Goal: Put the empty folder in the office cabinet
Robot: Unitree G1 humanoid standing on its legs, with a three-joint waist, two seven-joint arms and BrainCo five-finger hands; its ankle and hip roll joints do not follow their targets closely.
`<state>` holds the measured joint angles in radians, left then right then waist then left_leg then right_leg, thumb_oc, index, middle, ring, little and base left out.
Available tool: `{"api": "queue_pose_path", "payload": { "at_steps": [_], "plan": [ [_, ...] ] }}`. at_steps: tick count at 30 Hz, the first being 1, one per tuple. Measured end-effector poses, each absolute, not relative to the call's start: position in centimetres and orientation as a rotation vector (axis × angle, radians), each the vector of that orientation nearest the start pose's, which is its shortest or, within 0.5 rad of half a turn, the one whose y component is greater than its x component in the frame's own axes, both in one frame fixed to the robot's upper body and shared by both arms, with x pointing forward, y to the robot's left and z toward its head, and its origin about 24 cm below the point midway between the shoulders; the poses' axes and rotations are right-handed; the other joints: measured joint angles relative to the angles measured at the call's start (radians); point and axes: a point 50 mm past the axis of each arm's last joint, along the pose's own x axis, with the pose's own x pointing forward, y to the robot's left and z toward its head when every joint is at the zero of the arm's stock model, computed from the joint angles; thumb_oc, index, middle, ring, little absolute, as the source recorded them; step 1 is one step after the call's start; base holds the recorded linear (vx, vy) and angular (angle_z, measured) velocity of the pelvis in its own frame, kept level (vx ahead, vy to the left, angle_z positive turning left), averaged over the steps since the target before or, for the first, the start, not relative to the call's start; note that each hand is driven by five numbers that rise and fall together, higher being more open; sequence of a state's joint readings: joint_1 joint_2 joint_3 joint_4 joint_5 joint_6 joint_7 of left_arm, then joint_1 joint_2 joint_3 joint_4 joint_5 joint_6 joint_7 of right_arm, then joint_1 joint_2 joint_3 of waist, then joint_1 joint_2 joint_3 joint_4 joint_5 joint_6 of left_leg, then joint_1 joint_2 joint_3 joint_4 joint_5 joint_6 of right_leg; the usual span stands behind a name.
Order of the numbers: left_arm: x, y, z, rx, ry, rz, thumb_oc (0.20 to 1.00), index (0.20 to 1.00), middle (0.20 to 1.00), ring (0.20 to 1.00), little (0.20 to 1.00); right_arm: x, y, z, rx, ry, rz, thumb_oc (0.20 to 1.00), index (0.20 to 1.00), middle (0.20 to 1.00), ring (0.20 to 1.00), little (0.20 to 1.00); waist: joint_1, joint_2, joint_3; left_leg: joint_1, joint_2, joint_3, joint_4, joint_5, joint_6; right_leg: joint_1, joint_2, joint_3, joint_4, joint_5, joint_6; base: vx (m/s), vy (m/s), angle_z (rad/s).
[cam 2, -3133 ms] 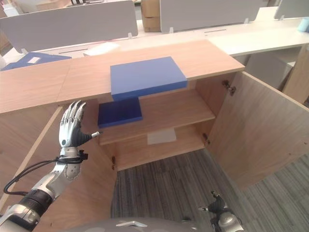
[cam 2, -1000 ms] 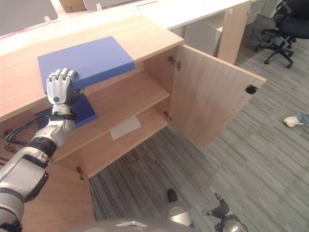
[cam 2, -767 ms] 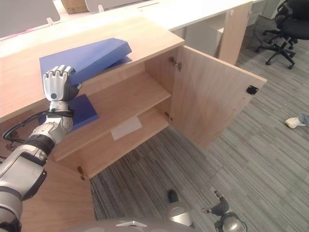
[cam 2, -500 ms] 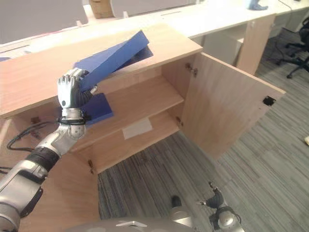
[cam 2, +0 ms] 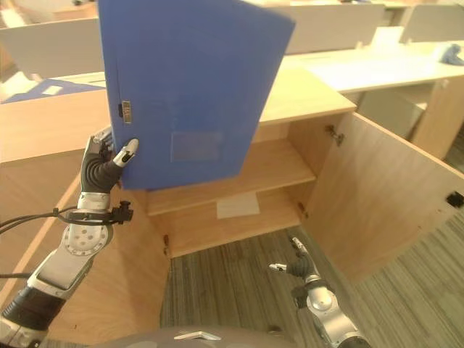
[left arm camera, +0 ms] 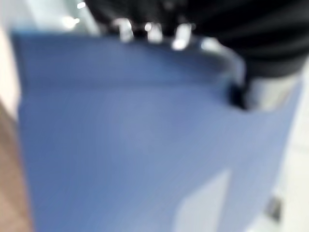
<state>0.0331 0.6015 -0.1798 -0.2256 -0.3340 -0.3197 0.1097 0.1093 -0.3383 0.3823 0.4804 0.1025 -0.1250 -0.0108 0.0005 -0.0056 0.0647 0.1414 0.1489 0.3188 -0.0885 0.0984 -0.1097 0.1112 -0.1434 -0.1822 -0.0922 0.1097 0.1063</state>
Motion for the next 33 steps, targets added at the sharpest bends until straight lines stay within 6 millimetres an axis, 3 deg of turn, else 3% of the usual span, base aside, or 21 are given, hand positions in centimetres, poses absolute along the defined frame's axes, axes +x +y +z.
{"api": "queue_pose_path", "payload": {
  "at_steps": [3, 10, 11, 12, 15, 17, 21, 27, 33],
  "plan": [
    [22.3, 20.1, 9.9, 0.047, -0.295, -0.243, 0.2, 0.2, 0.2, 0.2, 0.2, 18.0, -17.8, -7.9, -0.278, 0.519, 0.225, 1.0, 1.0, 1.0, 1.0, 1.0, 0.003, 0.001, -0.001, -0.023, -0.001, -0.016, 0.0, 0.01, 0.007, -0.007, -0.001, -0.013, 0.0, 0.001, 0.001, -0.04, 0.002, 0.09],
    [20.9, 20.7, 7.9, -0.117, -0.241, -0.238, 0.2, 0.2, 0.2, 0.2, 0.2, 19.1, -18.2, -6.4, -0.237, 0.454, 0.186, 1.0, 1.0, 1.0, 1.0, 1.0, 0.008, 0.004, 0.001, -0.026, 0.0, -0.026, 0.0, 0.01, 0.006, -0.004, 0.0, -0.023, 0.0, -0.001, -0.003, -0.03, -0.001, 0.06],
    [20.1, 20.8, 6.5, -0.149, -0.191, -0.226, 0.2, 0.2, 0.2, 0.2, 0.2, 20.4, -18.2, -4.2, -0.211, 0.353, 0.188, 1.0, 1.0, 1.0, 1.0, 1.0, 0.013, 0.003, 0.005, -0.027, 0.001, -0.039, 0.0, 0.01, 0.006, -0.004, 0.001, -0.036, 0.0, -0.005, -0.005, 0.0, 0.009, 0.16],
    [20.0, 20.9, 6.2, -0.146, -0.182, -0.225, 0.2, 0.2, 0.2, 0.2, 0.2, 20.7, -18.3, -3.7, -0.208, 0.327, 0.187, 1.0, 1.0, 1.0, 1.0, 1.0, 0.018, 0.002, 0.005, -0.028, 0.0, -0.043, 0.0, 0.01, 0.006, -0.002, 0.001, -0.039, 0.0, -0.008, -0.003, 0.0, 0.009, 0.16],
    [19.9, 21.4, 6.2, -0.119, -0.195, -0.206, 0.2, 0.2, 0.2, 0.2, 0.2, 21.3, -18.4, -2.5, -0.169, 0.287, 0.185, 1.0, 1.0, 1.0, 1.0, 1.0, 0.03, 0.003, 0.007, -0.029, 0.0, -0.046, 0.0, 0.01, 0.006, 0.0, 0.0, -0.044, 0.0, -0.008, -0.002, 0.01, 0.01, 0.04],
    [19.9, 22.8, 6.5, -0.049, -0.218, -0.158, 0.2, 0.2, 0.2, 0.2, 0.2, 22.4, -18.7, 0.4, -0.117, 0.164, 0.198, 1.0, 1.0, 1.0, 1.0, 1.0, 0.032, -0.006, 0.012, -0.029, 0.0, -0.051, 0.0, 0.01, 0.006, 0.002, 0.001, -0.048, 0.0, -0.011, -0.002, 0.03, 0.021, 0.04],
    [20.1, 23.6, 7.2, -0.005, -0.25, -0.14, 0.2, 0.2, 0.2, 0.2, 0.2, 23.7, -19.0, 1.9, -0.016, 0.113, 0.235, 1.0, 1.0, 1.0, 1.0, 1.0, 0.04, -0.018, 0.009, -0.029, -0.003, -0.053, 0.0, 0.009, 0.007, 0.005, -0.002, -0.051, 0.0, -0.014, 0.001, 0.06, 0.049, 0.03],
    [20.4, 23.3, 7.4, 0.073, -0.256, -0.165, 0.2, 0.2, 0.2, 0.2, 0.2, 25.9, -18.0, 6.1, 0.083, -0.046, 0.363, 1.0, 1.0, 1.0, 1.0, 1.0, 0.041, -0.022, 0.013, -0.029, -0.002, -0.059, 0.0, 0.009, 0.007, 0.013, -0.001, -0.057, 0.0, -0.015, 0.001, 0.06, 0.04, 0.03],
    [21.2, 23.1, 7.8, 0.114, -0.274, -0.17, 0.2, 0.2, 0.2, 0.2, 0.2, 27.5, -17.4, 8.3, 0.146, -0.102, 0.417, 1.0, 1.0, 1.0, 1.0, 1.0, 0.066, -0.028, 0.026, -0.033, -0.003, -0.075, 0.0, 0.009, 0.007, 0.015, -0.002, -0.076, 0.0, -0.025, 0.002, 0.07, 0.037, 0.08]
  ]
}}
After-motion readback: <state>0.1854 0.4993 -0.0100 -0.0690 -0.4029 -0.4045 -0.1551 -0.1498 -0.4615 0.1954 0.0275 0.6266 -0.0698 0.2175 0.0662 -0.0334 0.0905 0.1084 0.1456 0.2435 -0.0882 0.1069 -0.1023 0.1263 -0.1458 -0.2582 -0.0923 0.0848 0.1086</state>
